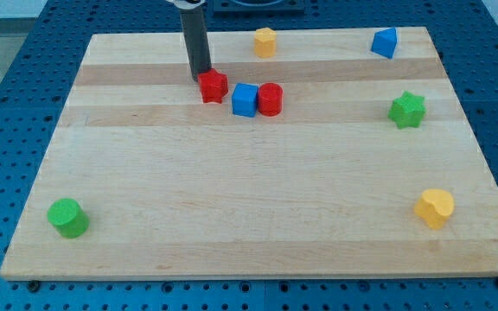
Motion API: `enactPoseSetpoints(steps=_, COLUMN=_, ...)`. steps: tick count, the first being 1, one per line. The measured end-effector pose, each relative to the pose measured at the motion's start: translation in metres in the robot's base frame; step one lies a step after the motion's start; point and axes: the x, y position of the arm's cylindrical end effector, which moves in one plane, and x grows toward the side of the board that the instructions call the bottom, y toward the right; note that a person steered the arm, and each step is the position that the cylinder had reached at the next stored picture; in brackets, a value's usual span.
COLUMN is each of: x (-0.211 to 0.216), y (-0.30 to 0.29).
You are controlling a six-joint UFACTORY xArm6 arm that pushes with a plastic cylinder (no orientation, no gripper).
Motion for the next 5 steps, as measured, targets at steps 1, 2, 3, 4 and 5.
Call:
enactPoseSetpoints(steps=1, x=-0.008, y=0.009)
enactPoseSetpoints(steps=2, x=-0.006, y=0.012)
enactPoseSetpoints(steps=3, x=0.008, y=0.012)
enactPoseSetpoints(steps=4, x=0.020, y=0.012)
enactPoseSetpoints(steps=5, x=0.027, y=0.012)
